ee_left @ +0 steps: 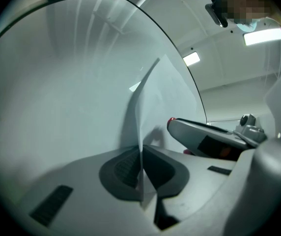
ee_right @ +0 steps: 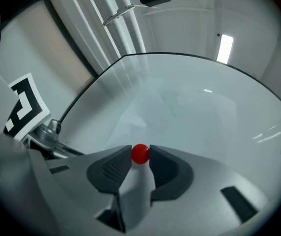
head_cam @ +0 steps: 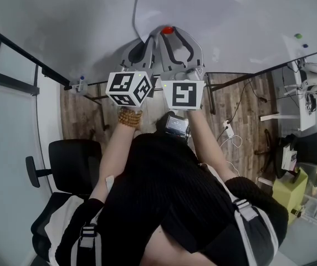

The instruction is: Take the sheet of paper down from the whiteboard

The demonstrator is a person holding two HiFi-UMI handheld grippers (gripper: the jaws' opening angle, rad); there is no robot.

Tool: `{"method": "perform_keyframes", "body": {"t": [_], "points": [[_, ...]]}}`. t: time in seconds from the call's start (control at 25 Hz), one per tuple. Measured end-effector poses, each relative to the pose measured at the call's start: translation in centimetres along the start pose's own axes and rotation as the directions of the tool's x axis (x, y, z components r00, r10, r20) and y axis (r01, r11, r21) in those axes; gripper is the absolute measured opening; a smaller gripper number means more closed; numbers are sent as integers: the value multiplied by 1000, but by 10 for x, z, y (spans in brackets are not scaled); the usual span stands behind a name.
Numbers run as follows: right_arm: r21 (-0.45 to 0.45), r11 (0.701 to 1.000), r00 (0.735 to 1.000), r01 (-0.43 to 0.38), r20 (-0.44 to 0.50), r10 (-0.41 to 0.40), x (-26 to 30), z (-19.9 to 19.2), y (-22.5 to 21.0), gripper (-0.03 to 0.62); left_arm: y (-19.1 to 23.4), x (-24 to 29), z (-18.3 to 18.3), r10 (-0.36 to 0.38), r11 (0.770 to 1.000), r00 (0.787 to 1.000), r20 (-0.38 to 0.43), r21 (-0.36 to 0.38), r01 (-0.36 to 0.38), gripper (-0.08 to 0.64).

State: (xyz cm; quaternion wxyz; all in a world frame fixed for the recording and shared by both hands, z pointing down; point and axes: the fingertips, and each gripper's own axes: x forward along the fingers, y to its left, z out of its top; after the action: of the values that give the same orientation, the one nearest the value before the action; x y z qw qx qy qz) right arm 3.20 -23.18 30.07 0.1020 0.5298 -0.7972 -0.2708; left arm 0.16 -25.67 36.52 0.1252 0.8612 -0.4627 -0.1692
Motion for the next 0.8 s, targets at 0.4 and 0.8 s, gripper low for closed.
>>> {"method": "perform_keyframes", "body": {"t": [0.4,0.8], "points": [[8,1000,1000,12,11,-12,-7,7,-1,112,0,0,0,-7,1000,1000,-1,12,7,12],[15,1000,1000,22,17,-23,-18,16,-2,110,0,0,0,-10,1000,1000,-5,15,10,12]]}}
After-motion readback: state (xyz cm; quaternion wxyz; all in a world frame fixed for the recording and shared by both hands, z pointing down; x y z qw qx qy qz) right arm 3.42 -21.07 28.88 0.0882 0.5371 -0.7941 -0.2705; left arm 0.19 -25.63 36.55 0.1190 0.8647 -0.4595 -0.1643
